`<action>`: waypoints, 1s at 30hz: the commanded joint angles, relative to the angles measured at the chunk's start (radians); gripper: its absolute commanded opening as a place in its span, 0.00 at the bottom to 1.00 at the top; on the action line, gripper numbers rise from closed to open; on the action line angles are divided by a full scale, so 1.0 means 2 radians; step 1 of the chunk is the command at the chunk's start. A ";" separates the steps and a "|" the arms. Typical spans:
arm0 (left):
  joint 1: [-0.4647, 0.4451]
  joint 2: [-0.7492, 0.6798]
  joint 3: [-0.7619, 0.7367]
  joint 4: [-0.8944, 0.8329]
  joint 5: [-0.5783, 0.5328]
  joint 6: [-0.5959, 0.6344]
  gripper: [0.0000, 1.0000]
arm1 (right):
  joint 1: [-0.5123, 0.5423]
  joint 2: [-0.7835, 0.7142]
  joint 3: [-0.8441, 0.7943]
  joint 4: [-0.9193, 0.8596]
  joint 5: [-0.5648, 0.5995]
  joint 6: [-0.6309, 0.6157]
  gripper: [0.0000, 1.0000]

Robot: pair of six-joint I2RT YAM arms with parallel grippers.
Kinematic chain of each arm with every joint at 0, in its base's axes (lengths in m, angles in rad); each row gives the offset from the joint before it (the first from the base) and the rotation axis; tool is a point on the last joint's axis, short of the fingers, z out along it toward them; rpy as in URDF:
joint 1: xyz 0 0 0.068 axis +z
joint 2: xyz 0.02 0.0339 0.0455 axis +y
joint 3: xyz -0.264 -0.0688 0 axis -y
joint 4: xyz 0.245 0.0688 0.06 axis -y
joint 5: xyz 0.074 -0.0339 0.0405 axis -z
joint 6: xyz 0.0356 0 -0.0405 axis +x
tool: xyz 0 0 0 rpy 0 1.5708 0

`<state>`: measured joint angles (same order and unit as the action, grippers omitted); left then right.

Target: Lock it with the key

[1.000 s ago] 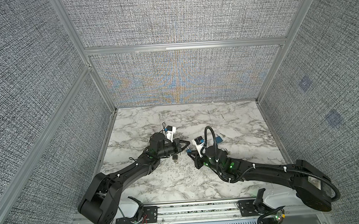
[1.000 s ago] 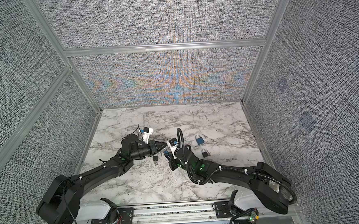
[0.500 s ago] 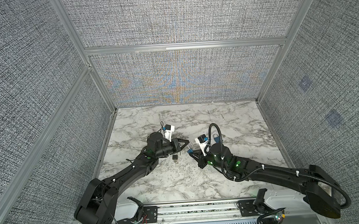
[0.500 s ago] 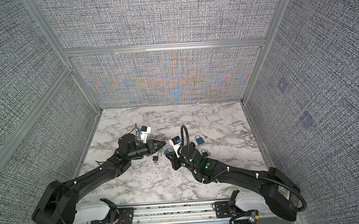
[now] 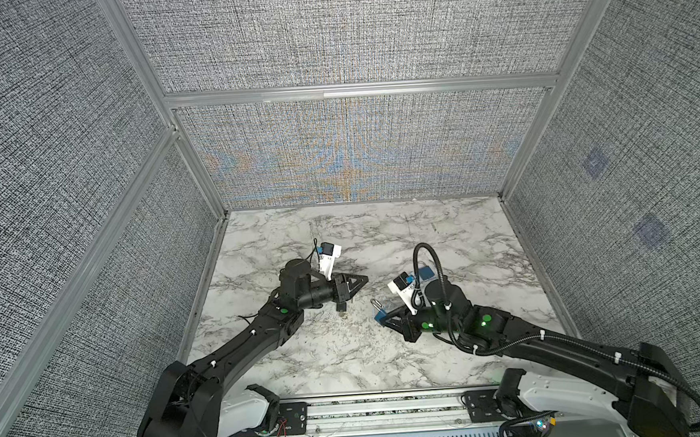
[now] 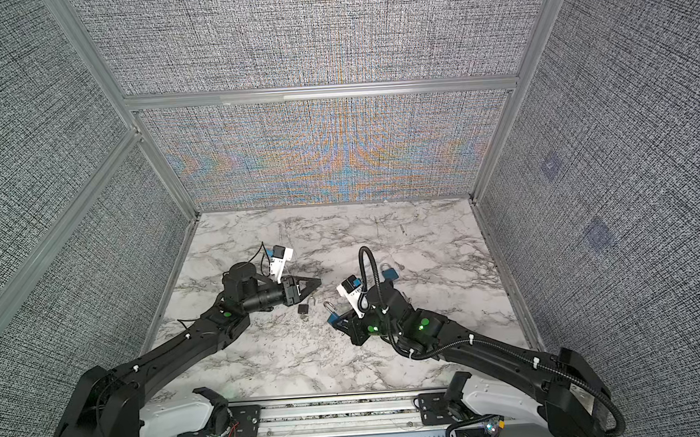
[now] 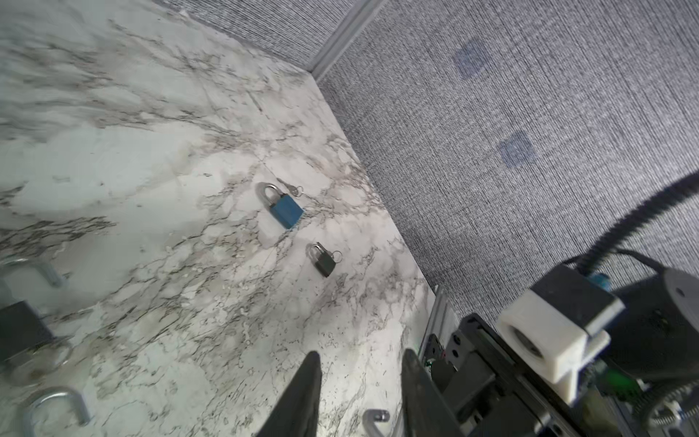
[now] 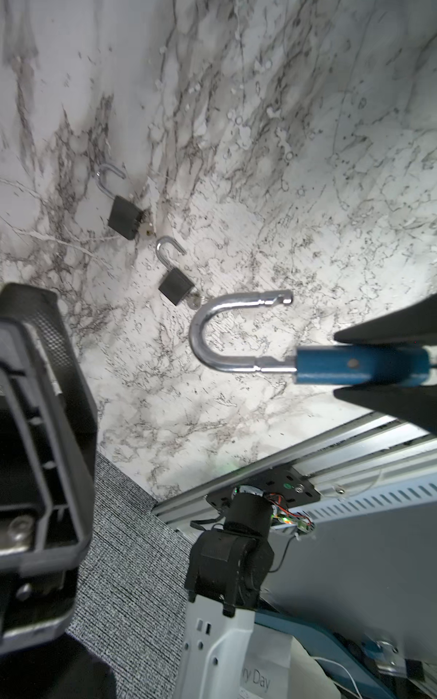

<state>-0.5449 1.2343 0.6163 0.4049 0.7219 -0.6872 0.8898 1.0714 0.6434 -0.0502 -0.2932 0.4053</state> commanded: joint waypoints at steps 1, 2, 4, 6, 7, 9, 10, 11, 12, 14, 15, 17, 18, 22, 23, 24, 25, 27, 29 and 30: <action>-0.004 0.012 0.006 0.025 0.069 0.037 0.39 | -0.006 0.008 0.008 -0.003 -0.055 -0.004 0.00; -0.007 0.017 0.007 0.026 0.081 0.039 0.40 | -0.008 0.012 0.010 -0.004 -0.065 -0.004 0.00; -0.010 0.024 0.006 0.030 0.098 0.043 0.39 | -0.016 0.018 0.015 -0.006 -0.087 -0.004 0.00; -0.011 0.030 0.004 0.030 0.117 0.048 0.39 | -0.026 0.020 0.015 -0.002 -0.105 0.000 0.00; -0.012 0.032 0.003 0.027 0.121 0.052 0.39 | -0.030 0.020 0.015 0.002 -0.112 0.002 0.00; -0.013 0.035 0.001 0.019 0.132 0.060 0.39 | -0.039 0.019 0.014 0.008 -0.122 0.007 0.00; -0.013 0.035 -0.001 0.018 0.133 0.062 0.39 | -0.044 0.019 0.014 0.010 -0.128 0.008 0.00; -0.012 0.036 -0.003 0.017 0.134 0.063 0.38 | -0.048 0.018 0.014 0.012 -0.134 0.010 0.00; -0.012 0.036 -0.006 0.020 0.135 0.062 0.38 | -0.053 0.017 0.014 0.014 -0.139 0.013 0.00; -0.012 0.034 -0.013 0.027 0.132 0.058 0.37 | -0.062 0.017 0.012 0.014 -0.148 0.015 0.00; -0.012 0.034 -0.018 0.034 0.131 0.054 0.37 | -0.066 0.018 0.013 0.013 -0.151 0.016 0.00; -0.012 0.034 -0.022 0.040 0.129 0.052 0.36 | -0.072 0.016 0.012 0.014 -0.158 0.018 0.00; -0.012 0.035 -0.025 0.042 0.127 0.051 0.35 | -0.075 0.015 0.011 0.015 -0.160 0.020 0.00; -0.012 0.032 -0.034 0.060 0.123 0.041 0.33 | -0.083 0.015 0.010 0.016 -0.169 0.023 0.00; -0.012 0.032 -0.035 0.063 0.121 0.040 0.33 | -0.085 0.014 0.010 0.016 -0.170 0.024 0.00; -0.012 0.031 -0.036 0.064 0.120 0.039 0.32 | -0.086 0.014 0.010 0.015 -0.171 0.024 0.00; -0.012 0.030 -0.036 0.066 0.118 0.038 0.31 | -0.088 0.014 0.009 0.015 -0.172 0.025 0.00; -0.012 0.028 -0.037 0.066 0.115 0.037 0.30 | -0.090 0.014 0.007 0.018 -0.175 0.026 0.00; -0.011 0.026 -0.038 0.065 0.112 0.037 0.29 | -0.091 0.015 0.007 0.021 -0.177 0.028 0.00; -0.011 0.025 -0.039 0.065 0.111 0.037 0.28 | -0.092 0.014 0.008 0.022 -0.178 0.029 0.00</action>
<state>-0.5686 1.2930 0.5388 0.4995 0.9485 -0.6098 0.7071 1.1030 0.6601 -0.0483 -0.6292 0.4511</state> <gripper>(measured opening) 0.286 0.113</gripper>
